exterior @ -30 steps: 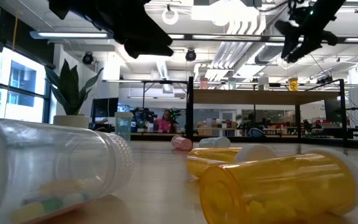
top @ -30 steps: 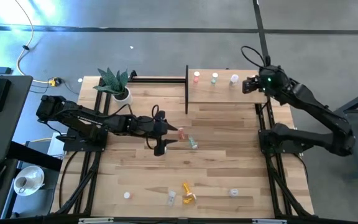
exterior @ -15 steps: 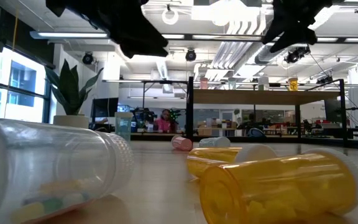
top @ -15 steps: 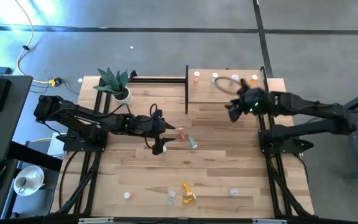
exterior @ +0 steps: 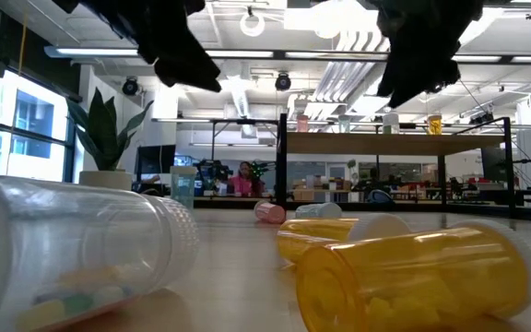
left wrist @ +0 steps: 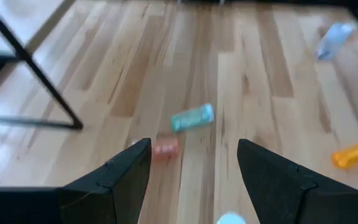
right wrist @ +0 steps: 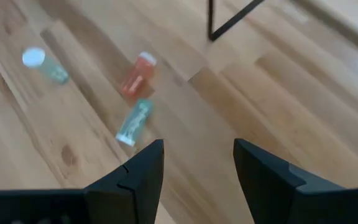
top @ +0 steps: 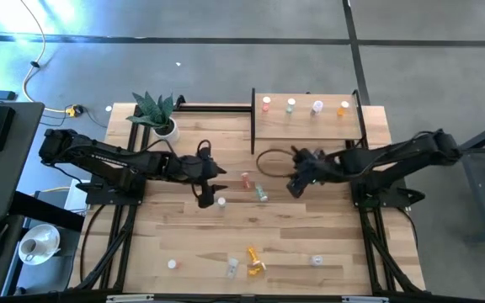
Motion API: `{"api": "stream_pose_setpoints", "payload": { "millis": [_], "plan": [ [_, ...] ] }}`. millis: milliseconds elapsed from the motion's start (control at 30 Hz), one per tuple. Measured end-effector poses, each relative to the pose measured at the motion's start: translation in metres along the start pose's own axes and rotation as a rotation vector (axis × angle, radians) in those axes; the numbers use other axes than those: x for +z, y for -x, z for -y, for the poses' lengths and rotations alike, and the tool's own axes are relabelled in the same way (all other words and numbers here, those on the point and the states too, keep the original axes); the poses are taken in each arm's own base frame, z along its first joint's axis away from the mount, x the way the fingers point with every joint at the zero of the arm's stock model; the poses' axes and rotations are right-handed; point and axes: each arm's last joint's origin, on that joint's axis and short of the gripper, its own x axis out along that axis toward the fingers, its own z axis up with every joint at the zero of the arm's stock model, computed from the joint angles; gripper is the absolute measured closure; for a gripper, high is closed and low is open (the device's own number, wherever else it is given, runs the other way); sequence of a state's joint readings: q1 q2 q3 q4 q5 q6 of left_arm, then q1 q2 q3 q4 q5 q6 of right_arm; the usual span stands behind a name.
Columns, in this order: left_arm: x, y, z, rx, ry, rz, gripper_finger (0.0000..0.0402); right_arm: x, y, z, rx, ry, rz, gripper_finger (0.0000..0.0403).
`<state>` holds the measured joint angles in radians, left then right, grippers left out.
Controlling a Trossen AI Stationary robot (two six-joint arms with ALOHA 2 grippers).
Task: Pick and place medicine bottles onto shelf by color
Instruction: Put the bottom green pill bottle on the shelf aligned with the other green pill bottle
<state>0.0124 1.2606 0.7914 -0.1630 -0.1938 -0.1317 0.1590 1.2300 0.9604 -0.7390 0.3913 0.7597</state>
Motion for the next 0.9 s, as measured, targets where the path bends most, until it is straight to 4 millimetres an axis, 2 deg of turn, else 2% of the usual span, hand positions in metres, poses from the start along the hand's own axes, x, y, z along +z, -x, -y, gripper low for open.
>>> {"api": "stream_pose_setpoints", "payload": {
  "millis": [167,500,667,900],
  "plan": [
    [-0.011,0.0,0.002,0.006,0.023,-0.078,0.0172,-0.008,-0.019,-0.021,-0.003,0.073,0.01,0.0218],
    [-0.058,-0.001,0.026,0.016,0.032,-0.205,0.0172,-0.012,-0.041,-0.049,0.079,0.192,0.062,0.0218],
    [-0.083,0.0,0.037,0.046,0.061,-0.184,0.0172,-0.012,-0.042,-0.05,0.086,0.198,0.071,0.0218],
    [-0.108,-0.002,0.042,0.048,0.124,-0.04,0.0172,-0.008,-0.041,-0.052,0.1,0.215,0.112,0.0218]
  ]
}}
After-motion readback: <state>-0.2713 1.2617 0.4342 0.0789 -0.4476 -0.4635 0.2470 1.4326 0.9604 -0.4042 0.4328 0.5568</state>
